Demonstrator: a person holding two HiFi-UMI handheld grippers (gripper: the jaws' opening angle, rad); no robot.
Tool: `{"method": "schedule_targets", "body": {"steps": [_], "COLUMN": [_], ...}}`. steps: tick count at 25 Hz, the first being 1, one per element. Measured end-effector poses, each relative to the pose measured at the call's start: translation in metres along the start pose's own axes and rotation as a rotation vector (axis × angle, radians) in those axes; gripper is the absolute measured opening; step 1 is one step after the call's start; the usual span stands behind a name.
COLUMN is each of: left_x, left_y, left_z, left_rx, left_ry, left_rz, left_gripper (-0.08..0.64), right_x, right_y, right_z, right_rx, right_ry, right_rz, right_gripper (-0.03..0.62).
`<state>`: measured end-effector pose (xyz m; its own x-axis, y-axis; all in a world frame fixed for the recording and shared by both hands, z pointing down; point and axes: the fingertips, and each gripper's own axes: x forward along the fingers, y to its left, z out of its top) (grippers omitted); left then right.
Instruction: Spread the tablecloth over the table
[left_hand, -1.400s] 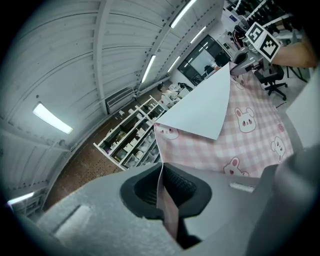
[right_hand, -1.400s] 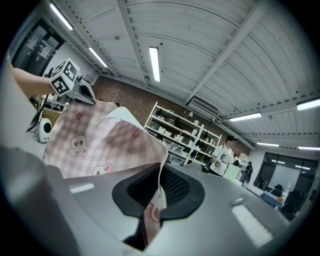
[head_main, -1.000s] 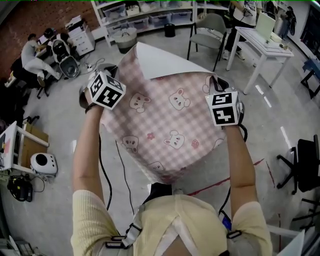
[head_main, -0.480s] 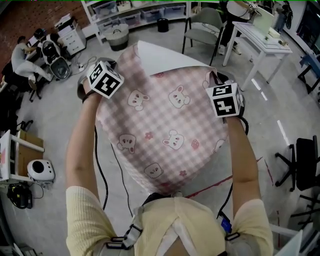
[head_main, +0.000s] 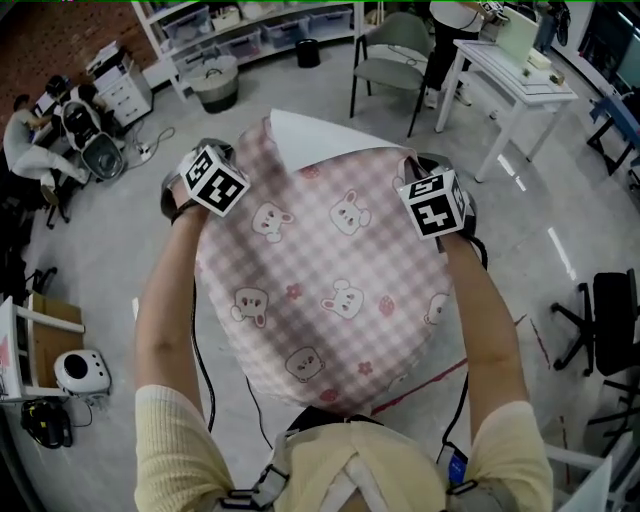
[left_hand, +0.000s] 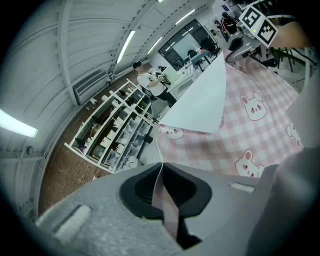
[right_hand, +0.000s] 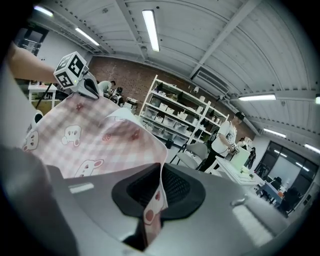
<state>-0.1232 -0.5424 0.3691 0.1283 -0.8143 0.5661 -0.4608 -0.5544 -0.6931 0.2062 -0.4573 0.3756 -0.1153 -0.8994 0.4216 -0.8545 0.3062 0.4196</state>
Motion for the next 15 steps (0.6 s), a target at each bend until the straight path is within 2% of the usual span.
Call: {"method": "schedule_targets", "body": {"steps": [4, 11, 15], "left_x": [0.025, 0.070, 0.081], "left_y": [-0.009, -0.031, -0.032], "left_z": [-0.003, -0.012, -0.014], "left_rx": [0.002, 0.011, 0.006], "left_ry": [-0.004, 0.001, 0.002], "left_rz": [-0.036, -0.099, -0.112], "left_gripper": [0.009, 0.009, 0.009], "right_x": [0.018, 0.053, 0.057], "right_y": [-0.003, 0.000, -0.001], "right_z": [-0.015, -0.052, -0.056], "right_rx": [-0.021, 0.005, 0.010], "right_ry": [0.028, 0.091, 0.105], "right_rz": [0.017, 0.017, 0.012], "right_gripper": [0.014, 0.020, 0.023]}}
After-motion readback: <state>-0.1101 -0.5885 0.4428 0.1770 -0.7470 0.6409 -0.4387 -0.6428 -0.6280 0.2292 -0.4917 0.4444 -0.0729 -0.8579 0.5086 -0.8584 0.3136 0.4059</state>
